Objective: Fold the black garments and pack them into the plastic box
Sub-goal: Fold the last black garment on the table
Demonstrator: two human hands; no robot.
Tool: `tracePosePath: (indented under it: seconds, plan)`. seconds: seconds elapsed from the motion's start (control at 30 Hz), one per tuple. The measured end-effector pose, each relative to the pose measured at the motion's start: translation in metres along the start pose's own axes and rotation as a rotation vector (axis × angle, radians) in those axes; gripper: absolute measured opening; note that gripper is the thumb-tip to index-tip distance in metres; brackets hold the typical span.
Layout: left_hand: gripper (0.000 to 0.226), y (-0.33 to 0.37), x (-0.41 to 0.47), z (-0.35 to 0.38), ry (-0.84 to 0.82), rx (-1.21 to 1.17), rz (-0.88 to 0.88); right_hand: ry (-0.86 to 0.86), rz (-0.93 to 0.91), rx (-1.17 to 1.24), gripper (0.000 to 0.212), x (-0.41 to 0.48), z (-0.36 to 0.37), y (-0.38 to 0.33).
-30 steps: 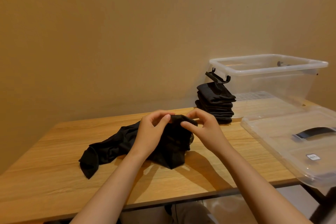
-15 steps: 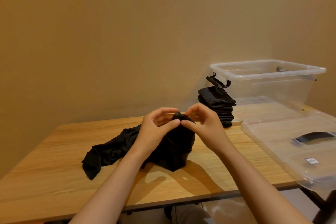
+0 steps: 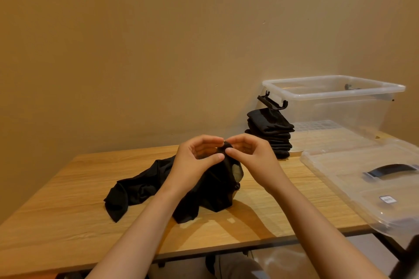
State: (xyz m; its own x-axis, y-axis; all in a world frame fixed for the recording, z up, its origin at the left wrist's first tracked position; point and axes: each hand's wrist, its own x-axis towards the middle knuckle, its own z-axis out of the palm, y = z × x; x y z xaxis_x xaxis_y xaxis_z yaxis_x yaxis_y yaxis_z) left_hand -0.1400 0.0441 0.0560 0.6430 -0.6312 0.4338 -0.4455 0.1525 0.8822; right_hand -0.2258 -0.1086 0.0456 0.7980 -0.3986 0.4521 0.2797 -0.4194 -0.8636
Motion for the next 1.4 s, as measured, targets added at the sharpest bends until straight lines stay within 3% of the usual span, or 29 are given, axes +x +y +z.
tracePosePath:
  seconds: [0.23, 0.47, 0.77, 1.03, 1.2, 1.3, 1.4]
  plan:
    - [0.024, -0.038, -0.041, -0.036, 0.055, 0.398, -0.09, 0.05, 0.096, -0.128, 0.017, -0.002, -0.003, 0.013]
    - [0.031, -0.068, -0.074, -0.059, -0.132, 0.687, -0.238, -0.02, 0.168, -0.177, 0.014, -0.013, 0.019, 0.034]
    - [0.011, -0.083, -0.079, -0.06, -0.096, 0.722, -0.217, -0.029, 0.175, -0.168, 0.017, -0.02, 0.015, 0.047]
    - [0.011, -0.077, -0.077, -0.058, -0.022, 0.583, -0.252, -0.079, 0.144, -0.157, 0.013, -0.024, 0.025, 0.057]
    - [0.055, -0.081, -0.073, -0.066, -0.241, 0.759, -0.219, -0.1, 0.141, -0.165, 0.013, -0.028, 0.026, 0.062]
    - [0.043, -0.08, -0.069, -0.07, -0.332, 0.846, -0.188, -0.102, 0.139, -0.151, 0.012, -0.029, 0.025, 0.064]
    - [0.026, -0.077, -0.067, -0.072, -0.323, 0.841, -0.175, -0.099, 0.138, -0.151, 0.011, -0.03, 0.026, 0.064]
